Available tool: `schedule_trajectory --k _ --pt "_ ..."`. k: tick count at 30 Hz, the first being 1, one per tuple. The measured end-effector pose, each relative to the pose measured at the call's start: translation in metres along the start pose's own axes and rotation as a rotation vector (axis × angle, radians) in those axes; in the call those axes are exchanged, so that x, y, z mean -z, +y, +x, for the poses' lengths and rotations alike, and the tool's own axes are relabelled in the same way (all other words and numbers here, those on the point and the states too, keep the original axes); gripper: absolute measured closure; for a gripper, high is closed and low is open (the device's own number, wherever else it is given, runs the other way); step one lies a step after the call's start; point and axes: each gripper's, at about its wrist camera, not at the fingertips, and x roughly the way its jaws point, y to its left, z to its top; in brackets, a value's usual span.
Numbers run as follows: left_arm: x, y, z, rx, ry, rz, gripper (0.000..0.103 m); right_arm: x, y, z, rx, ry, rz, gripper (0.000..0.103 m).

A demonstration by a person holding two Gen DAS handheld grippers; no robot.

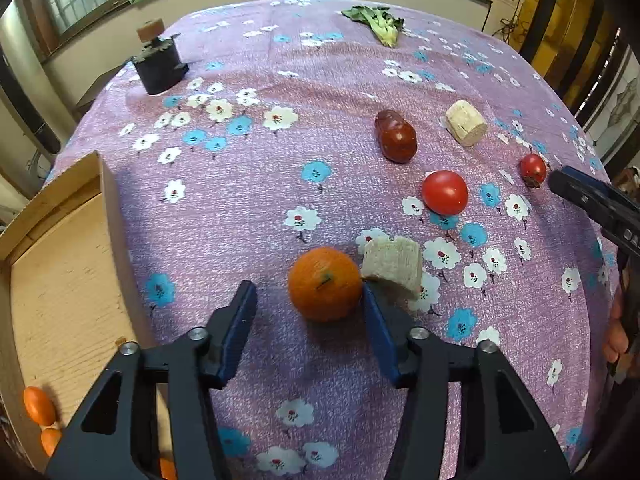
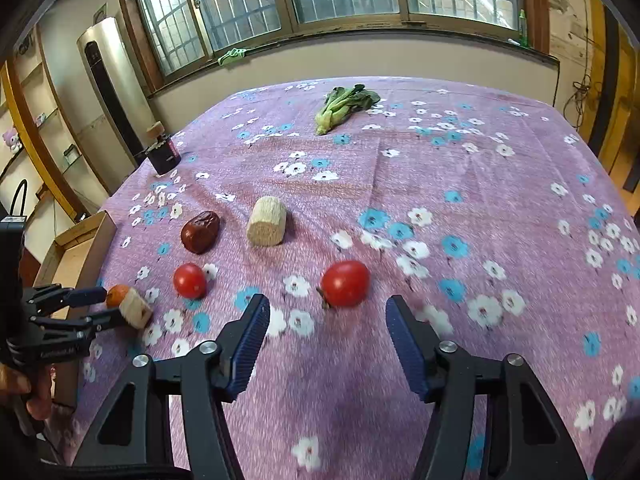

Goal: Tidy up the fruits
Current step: 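Grasp a mandarin with the left tool while the right tool grasps a red tomato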

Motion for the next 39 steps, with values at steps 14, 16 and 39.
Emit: schedule_trajectory --k 14,16,39 --pt "-0.001 0.008 -0.013 0.096 -0.051 -0.037 0.071 0.001 -0.008 0.019 0.048 0.020 -0.002 0.072" --pt "0.003 0.009 -0.020 0.098 -0.063 -0.043 0.071 0.004 -0.004 0.010 0.033 0.005 0.000 0.072" --pt "0.049 0.059 -0.083 0.056 -0.187 -0.151 0.070 0.025 0.136 -0.045 -0.227 -0.037 -0.145 0.072"
